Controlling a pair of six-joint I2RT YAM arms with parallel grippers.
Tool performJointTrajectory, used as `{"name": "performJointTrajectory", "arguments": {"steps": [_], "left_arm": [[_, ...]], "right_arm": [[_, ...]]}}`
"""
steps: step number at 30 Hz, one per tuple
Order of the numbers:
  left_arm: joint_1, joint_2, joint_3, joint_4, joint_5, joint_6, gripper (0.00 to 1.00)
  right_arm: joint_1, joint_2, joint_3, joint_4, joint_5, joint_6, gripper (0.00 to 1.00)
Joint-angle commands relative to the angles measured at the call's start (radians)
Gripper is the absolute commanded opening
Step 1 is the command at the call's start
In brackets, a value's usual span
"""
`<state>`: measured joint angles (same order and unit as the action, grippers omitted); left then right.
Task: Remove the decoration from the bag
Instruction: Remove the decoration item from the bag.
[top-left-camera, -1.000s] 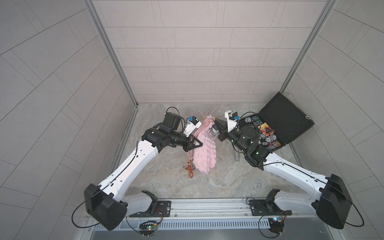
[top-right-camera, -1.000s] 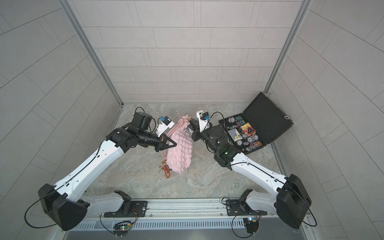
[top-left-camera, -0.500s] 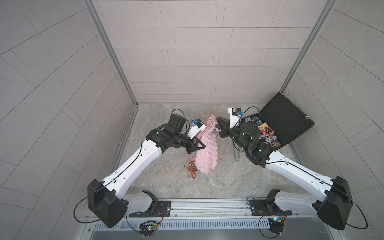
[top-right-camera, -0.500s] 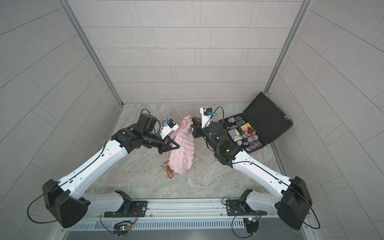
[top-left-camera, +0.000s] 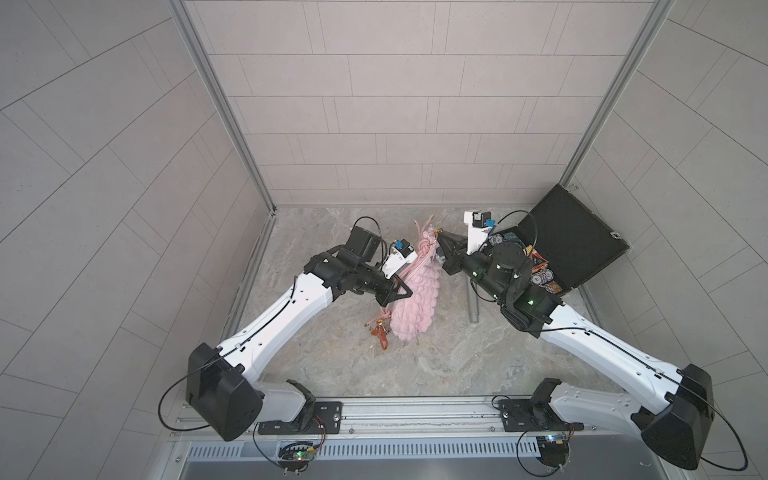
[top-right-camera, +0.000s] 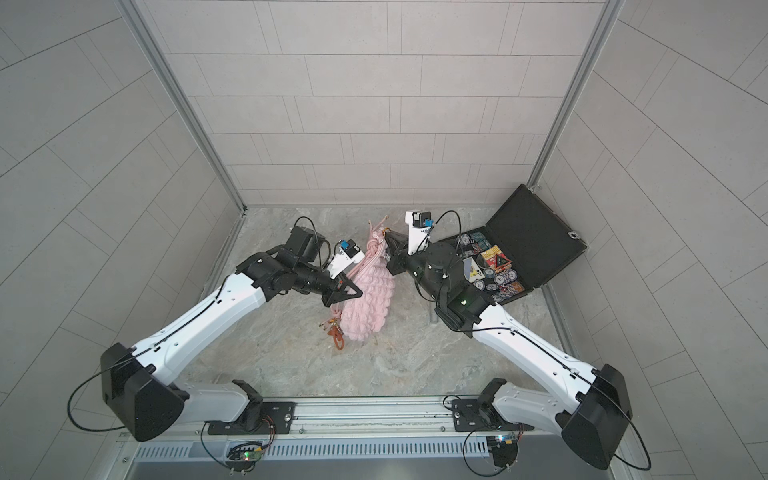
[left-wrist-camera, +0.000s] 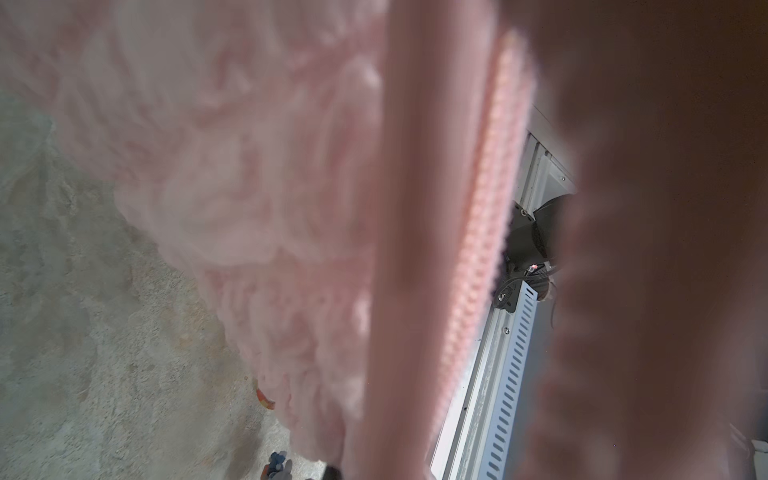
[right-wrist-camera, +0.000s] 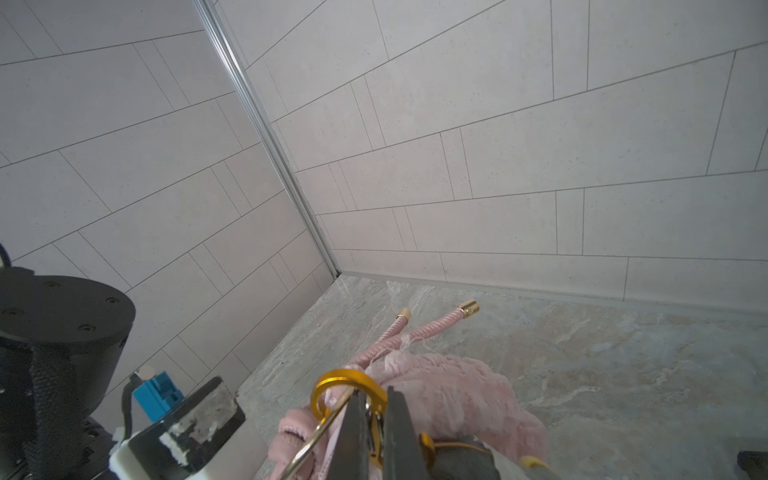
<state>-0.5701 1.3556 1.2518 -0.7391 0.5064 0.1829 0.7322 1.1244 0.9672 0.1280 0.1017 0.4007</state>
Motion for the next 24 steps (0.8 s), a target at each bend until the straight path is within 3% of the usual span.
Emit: {"name": "performJointTrajectory", "arguments": {"steps": [1,4,9,19,24], "left_arm": [[-0.006,0.015,0.041,-0.047,0.008,0.013,0.00],[-0.010,0.026,0.050,-0.048,0.013,0.018,0.00],[-0.023,0.032,0.050,-0.048,-0.004,0.031,0.00],[-0.108,0.088,0.039,-0.107,-0.241,0.117,0.00],[-0.113,0.095,0.047,-0.114,-0.289,0.122,0.00]], "right_arm": [[0.030,-0.028,0.029,-0.014,0.018,-0.145,0.00],[0.048,-0.025,0.017,-0.069,0.051,-0.225,0.00],[0.050,-0.009,0.057,-0.148,0.113,-0.247,0.00],[0.020,-0.020,0.080,-0.098,0.099,-0.035,0.00],[0.004,-0.038,0.063,-0.062,0.060,0.040,0.00]]}}
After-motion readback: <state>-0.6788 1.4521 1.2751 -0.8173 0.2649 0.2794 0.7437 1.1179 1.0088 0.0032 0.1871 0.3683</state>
